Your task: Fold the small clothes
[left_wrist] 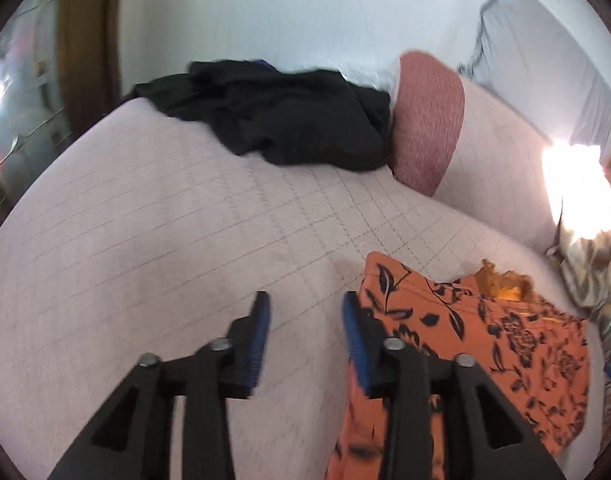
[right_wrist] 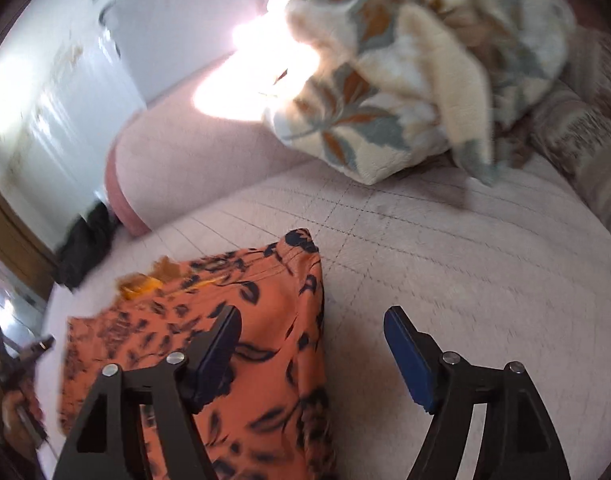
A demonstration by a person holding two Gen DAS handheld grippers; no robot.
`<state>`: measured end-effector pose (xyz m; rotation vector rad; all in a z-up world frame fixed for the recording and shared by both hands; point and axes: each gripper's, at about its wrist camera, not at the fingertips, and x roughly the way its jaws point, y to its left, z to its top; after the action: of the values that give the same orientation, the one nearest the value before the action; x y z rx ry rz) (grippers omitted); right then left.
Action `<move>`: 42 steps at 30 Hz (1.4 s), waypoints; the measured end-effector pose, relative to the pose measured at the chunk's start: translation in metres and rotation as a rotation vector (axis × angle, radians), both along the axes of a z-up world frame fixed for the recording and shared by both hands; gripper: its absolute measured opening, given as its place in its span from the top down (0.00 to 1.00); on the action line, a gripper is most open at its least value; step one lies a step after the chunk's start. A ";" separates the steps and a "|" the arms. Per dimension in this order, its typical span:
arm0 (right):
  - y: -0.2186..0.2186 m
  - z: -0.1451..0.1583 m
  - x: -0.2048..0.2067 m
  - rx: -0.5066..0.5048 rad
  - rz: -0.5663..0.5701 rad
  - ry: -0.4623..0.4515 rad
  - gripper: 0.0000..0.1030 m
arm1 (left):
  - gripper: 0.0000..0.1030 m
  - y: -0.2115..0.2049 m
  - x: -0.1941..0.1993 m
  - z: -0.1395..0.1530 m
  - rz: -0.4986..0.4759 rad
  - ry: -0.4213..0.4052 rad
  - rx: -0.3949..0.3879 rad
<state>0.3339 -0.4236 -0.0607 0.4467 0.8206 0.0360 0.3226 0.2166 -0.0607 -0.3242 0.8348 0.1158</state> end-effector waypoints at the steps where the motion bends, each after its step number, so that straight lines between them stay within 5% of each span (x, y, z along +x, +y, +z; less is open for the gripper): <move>1: -0.004 0.001 -0.017 0.072 -0.021 0.000 0.25 | 0.42 0.006 -0.022 0.005 0.030 -0.030 -0.043; 4: 0.000 -0.016 -0.082 0.350 -0.055 0.028 0.25 | 0.35 0.007 -0.079 0.001 0.084 -0.033 -0.197; 7: 0.023 -0.052 -0.117 0.515 -0.073 0.108 0.25 | 0.35 -0.016 -0.123 -0.019 0.082 0.000 -0.301; 12: 0.035 -0.091 -0.102 0.668 -0.163 0.138 0.25 | 0.35 -0.063 -0.125 -0.057 0.080 0.078 -0.333; 17: 0.036 -0.093 -0.080 0.672 -0.276 0.104 0.29 | 0.35 -0.077 -0.100 -0.066 0.130 0.062 -0.273; 20: 0.029 -0.098 -0.071 0.678 -0.336 0.120 0.52 | 0.35 -0.074 -0.086 -0.068 0.150 0.061 -0.263; 21: 0.029 -0.101 -0.068 0.679 -0.341 0.137 0.76 | 0.53 -0.072 -0.082 -0.068 0.154 0.072 -0.255; 22: 0.030 -0.106 -0.063 0.688 -0.327 0.154 0.84 | 0.81 -0.072 -0.075 -0.068 0.137 0.096 -0.239; 25: 0.032 -0.099 -0.061 0.640 -0.298 0.146 0.88 | 0.83 -0.069 -0.063 -0.060 0.087 0.124 -0.271; 35: 0.040 0.005 -0.087 0.545 -0.179 -0.015 0.92 | 0.83 -0.072 -0.120 0.042 0.055 -0.076 -0.213; 38: 0.040 0.018 -0.124 0.527 -0.154 -0.018 0.92 | 0.83 -0.068 -0.160 0.050 0.032 -0.071 -0.210; 42: 0.041 -0.001 -0.209 0.559 -0.142 0.051 0.92 | 0.82 -0.065 -0.220 0.029 0.013 0.006 -0.218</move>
<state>0.1254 -0.3824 -0.0621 1.0351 0.8227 0.1245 0.1026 0.1515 -0.0322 -0.5342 0.8530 0.0378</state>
